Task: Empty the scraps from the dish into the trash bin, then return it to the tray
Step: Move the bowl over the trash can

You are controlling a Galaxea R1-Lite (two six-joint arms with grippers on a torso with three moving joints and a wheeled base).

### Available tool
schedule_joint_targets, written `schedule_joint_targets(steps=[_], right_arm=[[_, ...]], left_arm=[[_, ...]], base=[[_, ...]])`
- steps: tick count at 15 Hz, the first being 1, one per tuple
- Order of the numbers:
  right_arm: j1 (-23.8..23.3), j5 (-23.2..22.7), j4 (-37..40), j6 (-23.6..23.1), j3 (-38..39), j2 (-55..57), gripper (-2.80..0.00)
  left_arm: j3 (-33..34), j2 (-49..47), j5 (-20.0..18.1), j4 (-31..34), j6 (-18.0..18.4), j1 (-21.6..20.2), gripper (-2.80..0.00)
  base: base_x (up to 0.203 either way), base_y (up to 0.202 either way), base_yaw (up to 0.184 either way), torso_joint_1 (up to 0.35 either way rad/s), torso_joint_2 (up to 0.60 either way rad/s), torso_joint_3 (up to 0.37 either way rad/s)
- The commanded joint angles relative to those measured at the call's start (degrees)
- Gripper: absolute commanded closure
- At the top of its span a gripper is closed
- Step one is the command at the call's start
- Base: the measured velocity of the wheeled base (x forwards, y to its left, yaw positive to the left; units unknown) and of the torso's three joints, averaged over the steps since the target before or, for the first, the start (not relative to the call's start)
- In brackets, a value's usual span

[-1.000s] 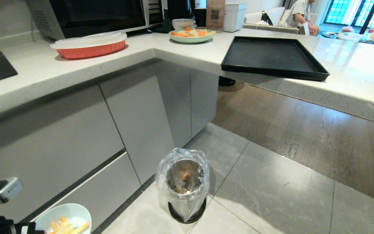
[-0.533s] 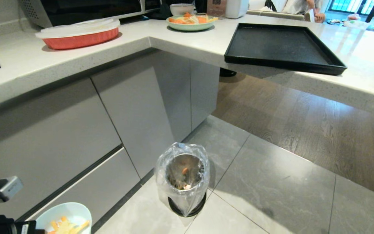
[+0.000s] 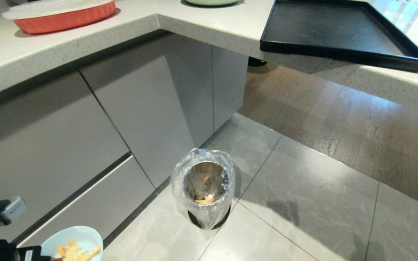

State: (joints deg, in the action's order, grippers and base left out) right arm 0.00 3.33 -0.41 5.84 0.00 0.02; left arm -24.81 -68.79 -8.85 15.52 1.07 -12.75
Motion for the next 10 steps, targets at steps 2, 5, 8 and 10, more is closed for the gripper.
schedule_joint_targets(steps=[2, 5, 8, 10], right_arm=[[0.0, 0.0, 0.0, 0.0, 0.0, 0.0, 0.00], [0.0, 0.0, 0.0, 0.0, 0.0, 0.0, 0.00], [0.0, 0.0, 0.0, 0.0, 0.0, 0.1, 0.00], [0.0, 0.0, 0.0, 0.0, 0.0, 0.1, 0.00]], left_arm=[[-0.2, 0.0, 0.0, 0.1, 0.2, 0.0, 0.00], [-0.2, 0.2, 0.0, 0.1, 0.3, 0.1, 0.00], [-0.2, 0.4, 0.0, 0.1, 0.3, 0.1, 0.00], [-0.2, 0.4, 0.0, 0.1, 0.3, 0.1, 0.00]], base=[[0.000, 0.000, 0.000, 0.005, 0.00, -0.195], [0.000, 0.000, 0.000, 0.002, 0.00, -0.200], [0.000, 0.000, 0.000, -0.001, 0.01, -0.202], [0.000, 0.000, 0.000, 0.003, 0.00, -0.195]])
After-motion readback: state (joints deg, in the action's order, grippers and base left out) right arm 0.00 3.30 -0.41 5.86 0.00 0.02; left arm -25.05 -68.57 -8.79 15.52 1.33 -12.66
